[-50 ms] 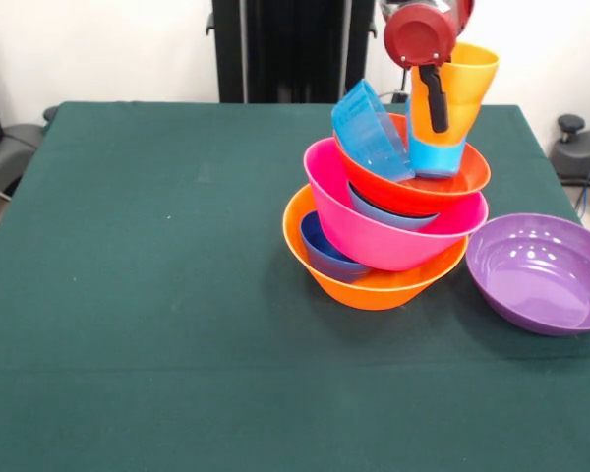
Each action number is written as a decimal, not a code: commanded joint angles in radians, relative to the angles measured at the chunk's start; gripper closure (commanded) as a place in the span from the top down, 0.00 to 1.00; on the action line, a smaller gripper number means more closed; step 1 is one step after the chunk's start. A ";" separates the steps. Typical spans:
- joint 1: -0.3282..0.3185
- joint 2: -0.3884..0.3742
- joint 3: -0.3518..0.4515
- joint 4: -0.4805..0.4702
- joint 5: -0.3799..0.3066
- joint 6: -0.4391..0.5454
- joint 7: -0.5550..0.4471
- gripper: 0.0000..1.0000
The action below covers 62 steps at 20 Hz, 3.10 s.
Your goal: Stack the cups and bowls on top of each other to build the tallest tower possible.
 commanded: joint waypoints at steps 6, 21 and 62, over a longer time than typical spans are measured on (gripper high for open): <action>-0.026 0.064 -0.050 0.122 -0.067 -0.126 0.165 0.00; 0.014 0.086 -0.088 0.118 -0.078 -0.207 0.185 0.00; 0.006 0.081 -0.070 0.139 -0.031 -0.183 0.145 1.00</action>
